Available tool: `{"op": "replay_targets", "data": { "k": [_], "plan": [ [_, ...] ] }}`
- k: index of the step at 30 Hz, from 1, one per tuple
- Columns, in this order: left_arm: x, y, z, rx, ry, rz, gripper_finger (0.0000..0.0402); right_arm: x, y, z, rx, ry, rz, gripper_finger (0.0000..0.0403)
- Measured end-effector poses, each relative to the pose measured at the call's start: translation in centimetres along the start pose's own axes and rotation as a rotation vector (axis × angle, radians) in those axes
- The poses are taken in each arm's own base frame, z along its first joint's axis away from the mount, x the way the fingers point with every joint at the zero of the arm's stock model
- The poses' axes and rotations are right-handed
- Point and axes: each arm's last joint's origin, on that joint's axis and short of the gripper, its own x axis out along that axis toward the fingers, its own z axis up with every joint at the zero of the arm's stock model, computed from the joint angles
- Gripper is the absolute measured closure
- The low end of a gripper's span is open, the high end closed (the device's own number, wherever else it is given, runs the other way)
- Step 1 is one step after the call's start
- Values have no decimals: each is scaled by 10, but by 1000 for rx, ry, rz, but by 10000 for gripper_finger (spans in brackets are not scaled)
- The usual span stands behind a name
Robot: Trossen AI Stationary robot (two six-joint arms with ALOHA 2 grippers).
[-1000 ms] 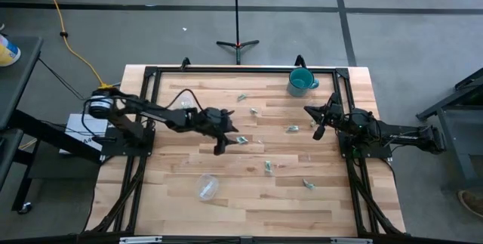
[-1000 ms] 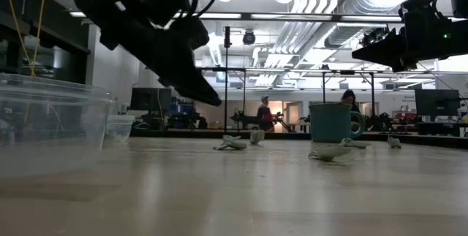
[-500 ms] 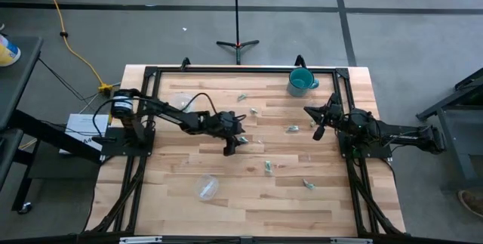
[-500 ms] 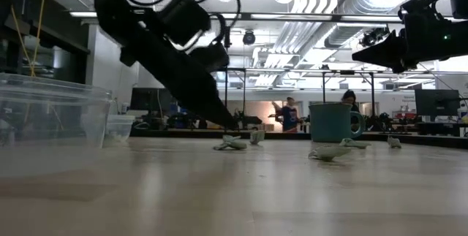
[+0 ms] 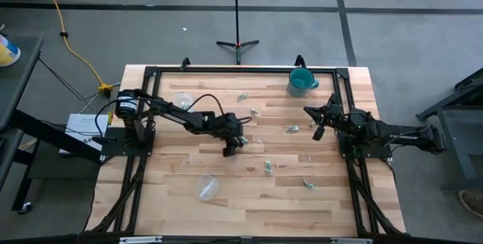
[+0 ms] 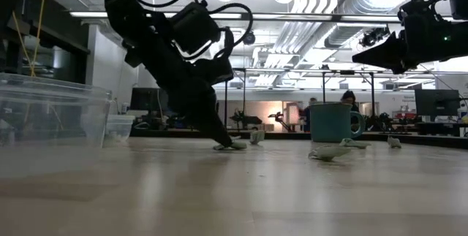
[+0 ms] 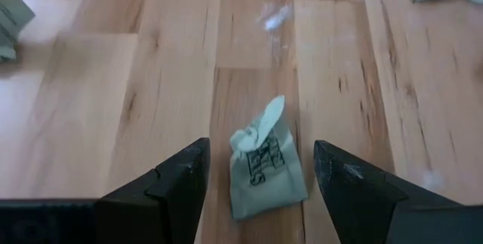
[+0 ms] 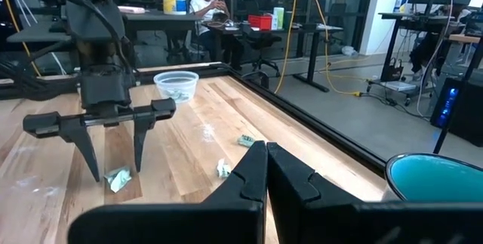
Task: Pick and place Stevia / Truvia into bins
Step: Put the stevia packet into the top transparent container
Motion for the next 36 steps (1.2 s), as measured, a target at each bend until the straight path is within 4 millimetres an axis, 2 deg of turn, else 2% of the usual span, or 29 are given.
{"op": "replay_targets", "data": {
  "k": [8, 11, 27, 29, 31, 36],
  "plan": [
    [0, 0, -2, 0, 20, 0, 134, 0, 0, 0, -1, 2, 0, 402],
    [0, 0, -2, -1, 22, 0, 150, 0, 0, 0, -1, 2, 0, 402],
    [-2, 0, -2, 46, 26, 0, 344, 0, 0, 0, -2, 5, 0, 402],
    [-5, 0, -1, 65, 39, -1, 367, 0, 0, 0, -2, 5, 0, 402],
    [-10, 0, 1, 82, 65, 0, 372, 0, 0, 0, -2, 5, 0, 402],
    [-44, 3, 19, 89, 220, 146, 371, 0, 0, 0, -2, 4, -1, 402]
  ]
}}
